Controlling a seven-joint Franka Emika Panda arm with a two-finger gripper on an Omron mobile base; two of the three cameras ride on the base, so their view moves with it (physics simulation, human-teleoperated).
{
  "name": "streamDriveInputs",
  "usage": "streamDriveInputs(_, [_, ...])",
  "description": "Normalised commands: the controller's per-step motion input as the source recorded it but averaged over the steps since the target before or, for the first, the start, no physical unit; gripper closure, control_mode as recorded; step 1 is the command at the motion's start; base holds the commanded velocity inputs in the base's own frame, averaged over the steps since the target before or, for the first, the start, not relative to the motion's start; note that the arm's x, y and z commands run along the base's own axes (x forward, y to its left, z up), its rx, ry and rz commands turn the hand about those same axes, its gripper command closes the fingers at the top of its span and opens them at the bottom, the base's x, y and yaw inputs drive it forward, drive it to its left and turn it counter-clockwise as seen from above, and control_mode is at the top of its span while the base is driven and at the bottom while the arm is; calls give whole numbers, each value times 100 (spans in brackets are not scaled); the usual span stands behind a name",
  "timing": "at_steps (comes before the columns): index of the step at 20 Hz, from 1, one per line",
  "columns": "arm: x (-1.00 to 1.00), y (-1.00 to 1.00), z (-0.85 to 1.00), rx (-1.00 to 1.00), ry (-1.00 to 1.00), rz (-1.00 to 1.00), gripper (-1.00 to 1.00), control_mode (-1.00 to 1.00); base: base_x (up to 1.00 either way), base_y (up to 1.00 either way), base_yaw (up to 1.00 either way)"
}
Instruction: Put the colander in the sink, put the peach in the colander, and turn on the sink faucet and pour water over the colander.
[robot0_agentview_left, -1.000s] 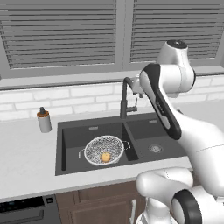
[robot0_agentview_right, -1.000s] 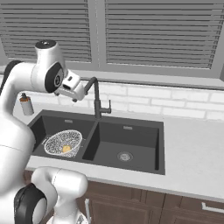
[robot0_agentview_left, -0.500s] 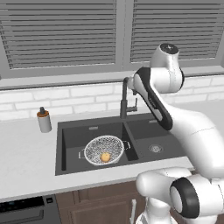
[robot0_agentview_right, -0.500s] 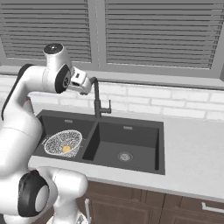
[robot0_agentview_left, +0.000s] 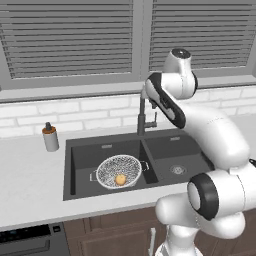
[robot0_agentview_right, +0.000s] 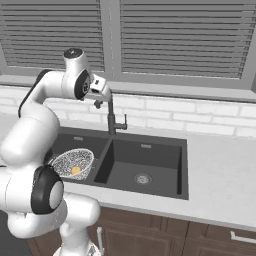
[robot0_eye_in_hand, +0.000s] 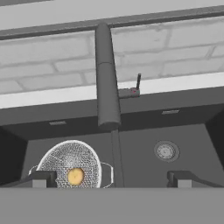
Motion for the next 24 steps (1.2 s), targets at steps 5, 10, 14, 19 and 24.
streamDriveInputs(5, [40,0,-50,0,11,0,-100,-100,0,0,0])
streamDriveInputs(10, [47,0,-50,0,9,0,-100,-100,0,0,0])
streamDriveInputs(14, [45,0,-15,0,0,0,-100,-100,0,0,0])
streamDriveInputs(19, [40,0,0,0,0,0,-100,-100,0,0,0])
streamDriveInputs(24, [43,0,-7,0,0,0,-100,-100,0,0,0])
